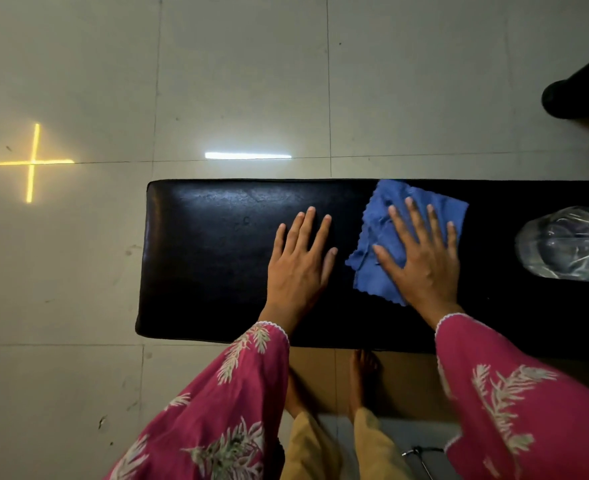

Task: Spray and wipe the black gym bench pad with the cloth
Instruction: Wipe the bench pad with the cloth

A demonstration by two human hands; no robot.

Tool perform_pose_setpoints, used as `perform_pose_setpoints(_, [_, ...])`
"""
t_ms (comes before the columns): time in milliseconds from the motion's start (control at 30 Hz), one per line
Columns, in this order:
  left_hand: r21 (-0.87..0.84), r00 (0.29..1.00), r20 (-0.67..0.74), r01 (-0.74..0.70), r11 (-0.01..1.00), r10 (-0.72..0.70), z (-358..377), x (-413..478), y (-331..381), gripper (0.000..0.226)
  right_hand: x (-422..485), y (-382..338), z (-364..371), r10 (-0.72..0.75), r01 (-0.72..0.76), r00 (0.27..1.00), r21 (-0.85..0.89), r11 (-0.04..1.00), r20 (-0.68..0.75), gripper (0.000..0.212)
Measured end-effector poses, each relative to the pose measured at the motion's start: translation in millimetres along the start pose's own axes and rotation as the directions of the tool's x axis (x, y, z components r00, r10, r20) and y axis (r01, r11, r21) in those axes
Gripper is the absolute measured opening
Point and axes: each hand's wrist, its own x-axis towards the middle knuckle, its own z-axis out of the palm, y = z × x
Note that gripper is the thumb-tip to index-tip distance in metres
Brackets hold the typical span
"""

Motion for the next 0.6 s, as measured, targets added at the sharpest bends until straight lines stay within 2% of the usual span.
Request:
perform_pose_setpoints(67, [-0.002,1.000,0.006,0.002,1.000,-0.002,1.8,5.7,5.8,0.052,-0.1,0.9,-1.7,0.159,-0.158,0.986,0.042,0.987,-0.041,0.068])
perform_pose_setpoints(100, [0.000,1.000,0.006,0.009,1.000,-0.009,3.0,7.6,7.7,0.052,-5.2,-6.0,-0.9,0.189,-0.187,0.981,0.046,0.981,-0.050,0.066])
perform_pose_setpoints(267, [0.014,0.999,0.004,0.036,0.999,-0.036,6.5,10.2,14.2,0.052,-22.2,-9.8,4.2,0.015,-0.015,1.000,0.024,1.000,-0.003,0.063])
perform_pose_setpoints(467, [-0.027,0.998,-0.017,0.053,0.998,-0.053,7.2,9.2,15.2,0.052,17.7,9.9,-2.6,0.251,-0.244,0.964,0.084,0.966,-0.087,0.064])
perform_pose_setpoints(533, [-0.038,0.997,-0.029,0.074,0.997,-0.075,7.9,9.6,18.3,0.051,10.8,4.7,-1.6,0.186,-0.182,0.978,0.047,0.982,-0.092,0.063])
perform_pose_setpoints(600, [-0.056,0.995,-0.029,0.097,0.994,-0.099,8.5,11.1,23.0,0.051,-3.1,0.4,2.8,0.026,-0.026,0.998,-0.003,1.000,-0.064,0.062])
